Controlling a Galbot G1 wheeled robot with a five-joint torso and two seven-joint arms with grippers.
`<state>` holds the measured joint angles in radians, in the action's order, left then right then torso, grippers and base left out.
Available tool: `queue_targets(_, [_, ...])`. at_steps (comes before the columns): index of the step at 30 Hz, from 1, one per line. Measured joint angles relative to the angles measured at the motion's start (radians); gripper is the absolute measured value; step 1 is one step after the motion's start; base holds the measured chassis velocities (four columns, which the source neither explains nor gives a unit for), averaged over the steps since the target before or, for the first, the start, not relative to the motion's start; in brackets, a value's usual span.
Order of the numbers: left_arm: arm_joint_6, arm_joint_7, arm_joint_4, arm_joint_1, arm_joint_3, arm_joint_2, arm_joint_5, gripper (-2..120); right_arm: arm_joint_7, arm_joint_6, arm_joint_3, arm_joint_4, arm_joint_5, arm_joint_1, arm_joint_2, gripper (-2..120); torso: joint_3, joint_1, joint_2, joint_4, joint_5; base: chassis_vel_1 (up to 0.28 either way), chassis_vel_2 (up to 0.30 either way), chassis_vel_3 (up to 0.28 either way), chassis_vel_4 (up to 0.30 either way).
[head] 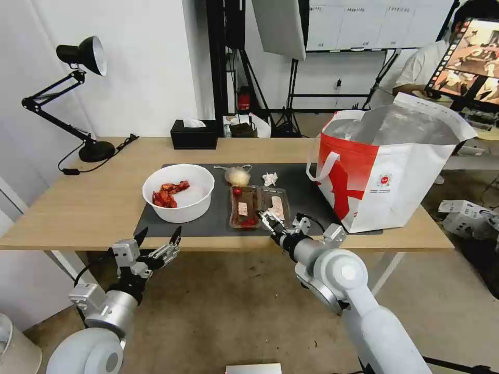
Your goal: Pick up the trash from the table and place it into the takeout bag.
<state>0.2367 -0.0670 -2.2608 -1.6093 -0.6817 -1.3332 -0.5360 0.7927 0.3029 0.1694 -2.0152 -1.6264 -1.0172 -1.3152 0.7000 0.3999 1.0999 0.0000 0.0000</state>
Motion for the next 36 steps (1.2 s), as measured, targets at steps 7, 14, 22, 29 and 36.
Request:
queue_targets(7, [-0.007,0.000,-0.003,-0.006,0.000,-0.002,0.001,100,-0.006,0.000,0.006,0.005,0.000,0.001,-0.022,100,0.000,0.000,0.000,0.0000,0.0000,0.000,0.000,0.000,0.000])
queue_targets(14, [-0.008,0.000,-0.005,-0.010,0.000,-0.002,0.001,100,-0.006,-0.002,0.009,0.019,0.000,0.002,-0.031,100,0.000,0.000,0.000,0.0000,0.0000,0.000,0.000,0.000,0.000])
queue_targets(22, [-0.009,0.000,-0.009,-0.014,-0.003,-0.002,0.002,100,0.000,-0.005,0.023,0.035,-0.011,0.008,-0.044,100,0.000,0.000,0.000,0.0000,0.0000,0.000,0.000,0.000,0.000])
queue_targets(29, [-0.017,0.000,-0.012,-0.023,-0.005,-0.002,0.002,100,0.021,-0.014,0.034,0.042,-0.019,0.011,-0.059,100,0.000,0.000,0.000,0.0001,0.0000,0.000,0.000,0.000,0.000])
queue_targets(36, [-0.018,-0.001,-0.015,-0.030,-0.006,-0.005,0.004,100,-0.037,-0.037,0.038,0.040,0.002,0.007,-0.058,100,0.000,0.000,0.000,0.0000,0.0000,0.000,0.000,0.000,0.000])
